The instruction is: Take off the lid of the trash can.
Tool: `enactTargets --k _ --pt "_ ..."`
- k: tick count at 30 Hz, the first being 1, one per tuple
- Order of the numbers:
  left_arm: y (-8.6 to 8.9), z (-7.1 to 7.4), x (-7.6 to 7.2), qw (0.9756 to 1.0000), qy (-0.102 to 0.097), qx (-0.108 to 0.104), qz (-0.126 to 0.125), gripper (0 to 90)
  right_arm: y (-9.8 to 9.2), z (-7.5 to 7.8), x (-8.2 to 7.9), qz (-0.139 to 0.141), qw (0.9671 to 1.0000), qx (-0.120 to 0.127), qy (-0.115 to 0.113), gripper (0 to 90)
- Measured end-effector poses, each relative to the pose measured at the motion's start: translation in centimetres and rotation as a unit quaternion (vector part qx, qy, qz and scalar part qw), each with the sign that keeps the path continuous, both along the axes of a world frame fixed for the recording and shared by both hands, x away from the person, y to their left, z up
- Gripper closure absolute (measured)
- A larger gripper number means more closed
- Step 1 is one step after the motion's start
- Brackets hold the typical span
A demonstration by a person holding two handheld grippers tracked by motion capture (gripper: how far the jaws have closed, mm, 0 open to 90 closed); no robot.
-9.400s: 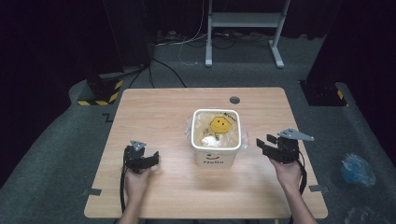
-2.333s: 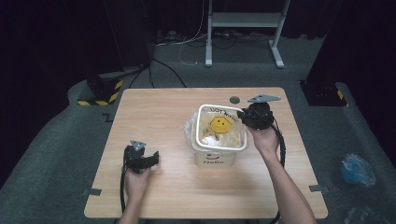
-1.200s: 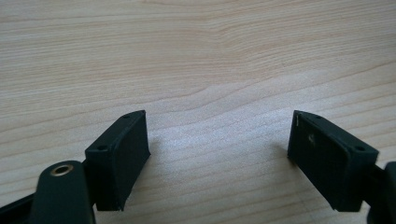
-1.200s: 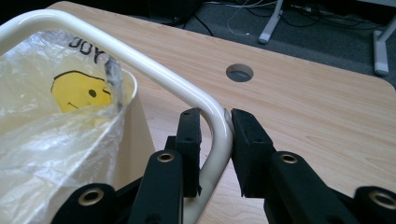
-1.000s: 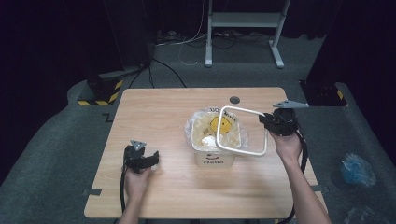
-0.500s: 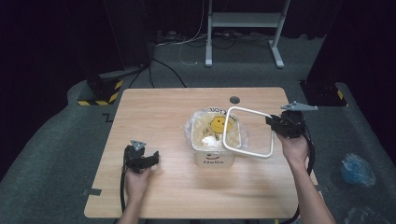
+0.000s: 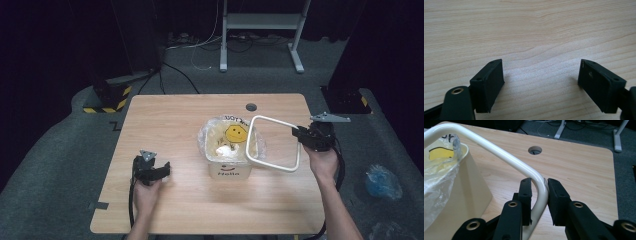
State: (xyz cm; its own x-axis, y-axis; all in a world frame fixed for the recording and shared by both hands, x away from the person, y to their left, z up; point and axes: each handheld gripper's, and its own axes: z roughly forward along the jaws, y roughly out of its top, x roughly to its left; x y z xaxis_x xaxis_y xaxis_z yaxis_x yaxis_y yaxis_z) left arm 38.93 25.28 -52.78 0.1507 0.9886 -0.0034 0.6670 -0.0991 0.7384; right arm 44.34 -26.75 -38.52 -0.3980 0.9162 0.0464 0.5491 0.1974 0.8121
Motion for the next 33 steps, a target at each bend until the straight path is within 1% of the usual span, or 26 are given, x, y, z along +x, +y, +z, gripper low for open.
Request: enactTargets --k 5,9,13,21,33 --pt "0.0 0.0 0.0 1.0000 0.000 0.000 0.000 20.6 -0.6 -0.3 -0.2 -0.004 1.0000 0.003 0.002 74.2" --pt "0.0 0.0 0.0 1.0000 0.000 0.000 0.000 20.6 -1.2 -0.2 -0.4 -0.004 1.0000 0.007 0.000 74.2" --pt "0.0 0.0 0.0 1.0000 0.000 0.000 0.000 20.7 -1.7 -0.1 -0.8 -0.005 1.0000 0.006 -0.001 74.2" --pt "0.0 0.0 0.0 1.0000 0.000 0.000 0.000 20.6 -2.8 -0.7 -1.1 -0.013 0.9999 0.005 0.004 74.3" --pt "0.0 0.0 0.0 1.0000 0.000 0.000 0.000 20.6 -3.5 -1.1 -1.4 -0.011 0.9999 -0.008 0.009 74.3"
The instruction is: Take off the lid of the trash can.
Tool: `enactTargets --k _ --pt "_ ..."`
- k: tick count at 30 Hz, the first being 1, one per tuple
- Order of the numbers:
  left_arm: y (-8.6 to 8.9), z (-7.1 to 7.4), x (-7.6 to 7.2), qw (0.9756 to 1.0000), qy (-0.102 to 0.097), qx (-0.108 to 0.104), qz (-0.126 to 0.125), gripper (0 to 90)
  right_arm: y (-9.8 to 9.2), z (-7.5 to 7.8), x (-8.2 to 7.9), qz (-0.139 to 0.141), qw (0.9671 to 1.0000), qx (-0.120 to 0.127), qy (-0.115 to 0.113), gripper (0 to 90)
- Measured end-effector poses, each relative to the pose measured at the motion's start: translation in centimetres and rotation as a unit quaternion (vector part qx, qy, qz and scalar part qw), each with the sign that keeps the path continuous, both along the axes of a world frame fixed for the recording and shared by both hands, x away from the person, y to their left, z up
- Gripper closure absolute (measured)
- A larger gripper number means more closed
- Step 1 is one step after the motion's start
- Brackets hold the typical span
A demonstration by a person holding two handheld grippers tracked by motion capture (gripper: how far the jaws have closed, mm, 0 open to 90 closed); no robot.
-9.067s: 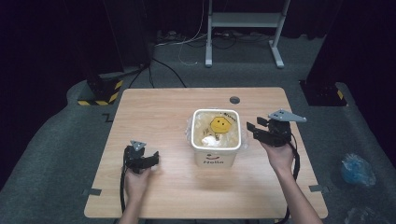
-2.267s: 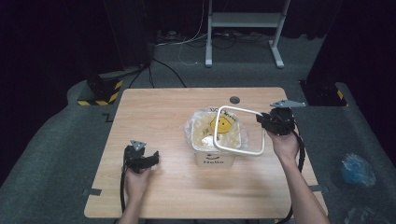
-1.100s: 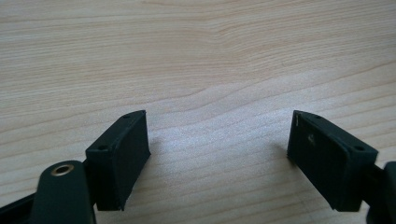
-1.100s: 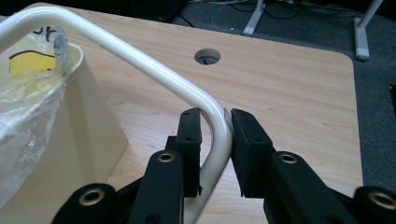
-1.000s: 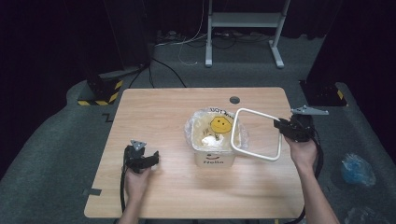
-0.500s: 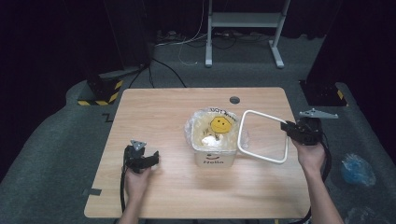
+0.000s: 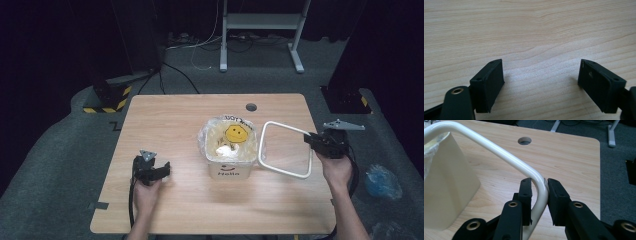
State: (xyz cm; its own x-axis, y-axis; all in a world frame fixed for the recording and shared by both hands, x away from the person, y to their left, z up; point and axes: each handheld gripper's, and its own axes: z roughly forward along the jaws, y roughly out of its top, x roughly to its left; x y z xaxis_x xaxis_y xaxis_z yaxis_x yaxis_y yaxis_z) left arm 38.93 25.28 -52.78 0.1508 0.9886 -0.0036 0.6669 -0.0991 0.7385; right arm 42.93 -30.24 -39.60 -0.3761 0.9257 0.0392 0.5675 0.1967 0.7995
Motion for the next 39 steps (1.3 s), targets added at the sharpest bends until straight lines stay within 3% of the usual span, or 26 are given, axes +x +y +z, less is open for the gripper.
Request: enactTargets --k 9,27,39 --pt "0.0 0.0 0.0 1.0000 0.000 0.000 0.000 20.6 -0.3 -1.0 0.0 -0.004 0.9997 -0.021 0.009 74.6" --pt "0.0 0.0 0.0 1.0000 0.000 0.000 0.000 20.6 -1.0 -3.8 0.2 -0.015 0.9985 -0.040 0.035 74.7" --pt "0.0 0.0 0.0 1.0000 0.000 0.000 0.000 20.7 -0.2 -5.3 0.4 -0.009 0.9977 -0.048 0.047 74.7"
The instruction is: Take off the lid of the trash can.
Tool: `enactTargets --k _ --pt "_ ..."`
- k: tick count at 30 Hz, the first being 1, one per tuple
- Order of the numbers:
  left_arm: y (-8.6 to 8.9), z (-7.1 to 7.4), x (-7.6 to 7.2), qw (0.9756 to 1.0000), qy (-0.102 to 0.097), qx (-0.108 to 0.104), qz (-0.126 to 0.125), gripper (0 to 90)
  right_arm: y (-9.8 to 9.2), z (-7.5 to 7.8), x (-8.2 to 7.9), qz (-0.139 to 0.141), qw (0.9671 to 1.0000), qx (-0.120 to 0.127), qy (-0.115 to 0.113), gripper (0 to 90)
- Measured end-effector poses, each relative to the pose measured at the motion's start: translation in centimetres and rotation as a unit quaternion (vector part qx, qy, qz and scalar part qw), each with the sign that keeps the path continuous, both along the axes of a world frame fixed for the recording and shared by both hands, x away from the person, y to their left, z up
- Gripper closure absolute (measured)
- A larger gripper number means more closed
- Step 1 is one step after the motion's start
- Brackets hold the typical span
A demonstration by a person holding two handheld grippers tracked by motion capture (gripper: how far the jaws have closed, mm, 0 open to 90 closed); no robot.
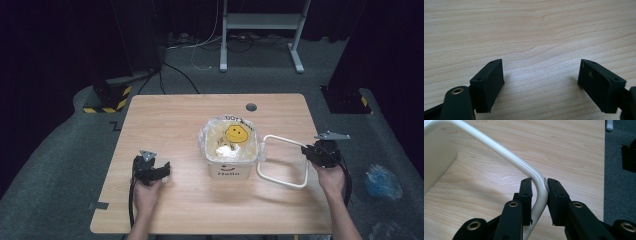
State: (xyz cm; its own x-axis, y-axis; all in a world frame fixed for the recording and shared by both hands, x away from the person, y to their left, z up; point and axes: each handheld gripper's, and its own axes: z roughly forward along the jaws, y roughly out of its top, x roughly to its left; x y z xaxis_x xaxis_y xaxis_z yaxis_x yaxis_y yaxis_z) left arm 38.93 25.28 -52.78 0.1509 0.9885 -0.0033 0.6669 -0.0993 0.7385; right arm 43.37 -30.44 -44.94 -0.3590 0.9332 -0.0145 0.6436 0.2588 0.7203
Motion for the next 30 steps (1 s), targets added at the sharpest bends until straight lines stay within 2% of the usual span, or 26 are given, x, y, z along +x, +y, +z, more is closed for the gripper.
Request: enactTargets --k 11,22,30 --pt "0.0 0.0 0.0 1.0000 0.000 0.000 0.000 20.7 0.6 -1.1 0.4 0.003 0.9998 -0.012 0.012 74.7" --pt "0.0 0.0 0.0 1.0000 0.000 0.000 0.000 20.8 1.0 -2.8 0.7 0.001 0.9996 -0.010 0.025 74.6" --pt "0.0 0.0 0.0 1.0000 0.000 0.000 0.000 20.8 1.3 -3.5 1.1 0.001 0.9994 -0.019 0.030 74.5"
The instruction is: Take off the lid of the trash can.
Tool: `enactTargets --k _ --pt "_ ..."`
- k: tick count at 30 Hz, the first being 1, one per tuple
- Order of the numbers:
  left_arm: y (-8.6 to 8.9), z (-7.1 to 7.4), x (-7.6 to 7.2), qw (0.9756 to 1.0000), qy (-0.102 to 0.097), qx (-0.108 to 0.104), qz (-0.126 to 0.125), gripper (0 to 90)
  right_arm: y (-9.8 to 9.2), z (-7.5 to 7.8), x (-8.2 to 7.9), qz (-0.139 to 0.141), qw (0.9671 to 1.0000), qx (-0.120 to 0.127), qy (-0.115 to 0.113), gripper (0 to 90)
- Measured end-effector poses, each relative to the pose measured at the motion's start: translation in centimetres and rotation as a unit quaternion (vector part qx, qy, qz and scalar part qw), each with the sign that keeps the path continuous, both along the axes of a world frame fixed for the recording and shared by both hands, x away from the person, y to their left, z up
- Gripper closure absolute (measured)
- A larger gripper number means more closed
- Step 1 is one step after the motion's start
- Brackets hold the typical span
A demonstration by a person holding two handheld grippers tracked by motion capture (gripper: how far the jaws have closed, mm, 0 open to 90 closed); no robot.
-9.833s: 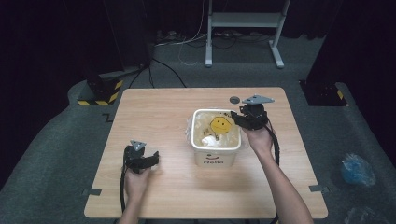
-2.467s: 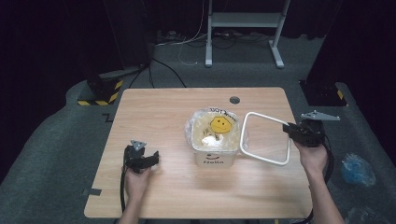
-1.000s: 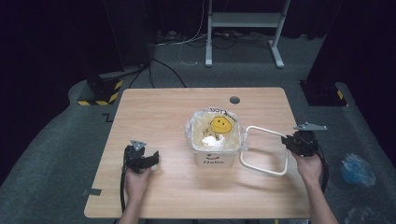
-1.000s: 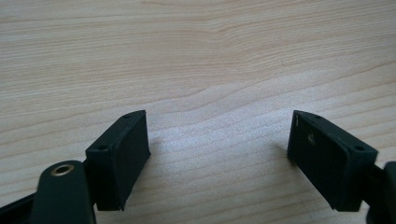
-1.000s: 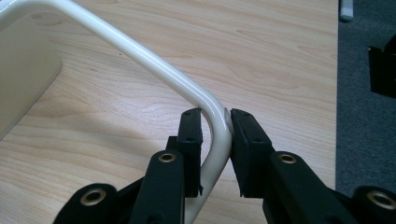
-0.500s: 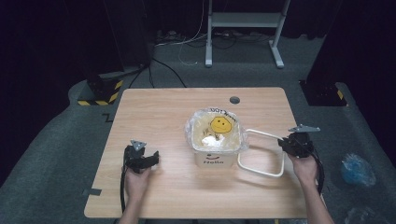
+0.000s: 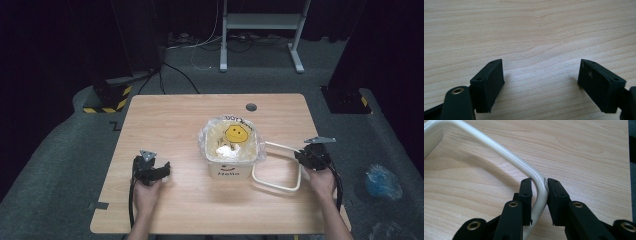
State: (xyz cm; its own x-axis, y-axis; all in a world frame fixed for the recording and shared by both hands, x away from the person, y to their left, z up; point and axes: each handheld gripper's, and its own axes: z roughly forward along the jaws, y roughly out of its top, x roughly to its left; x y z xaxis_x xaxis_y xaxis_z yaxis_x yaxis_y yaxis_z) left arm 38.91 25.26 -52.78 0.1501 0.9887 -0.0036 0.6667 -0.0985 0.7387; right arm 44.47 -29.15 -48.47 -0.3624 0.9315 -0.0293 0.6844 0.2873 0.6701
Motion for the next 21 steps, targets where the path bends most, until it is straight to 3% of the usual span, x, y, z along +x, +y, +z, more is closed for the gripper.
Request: enactTargets --k 21 --pt "-0.01 0.00 -0.01 1.0000 0.000 0.000 0.001 20.9 0.51 -0.85 0.38 0.001 0.9999 -0.010 -0.003 74.0"
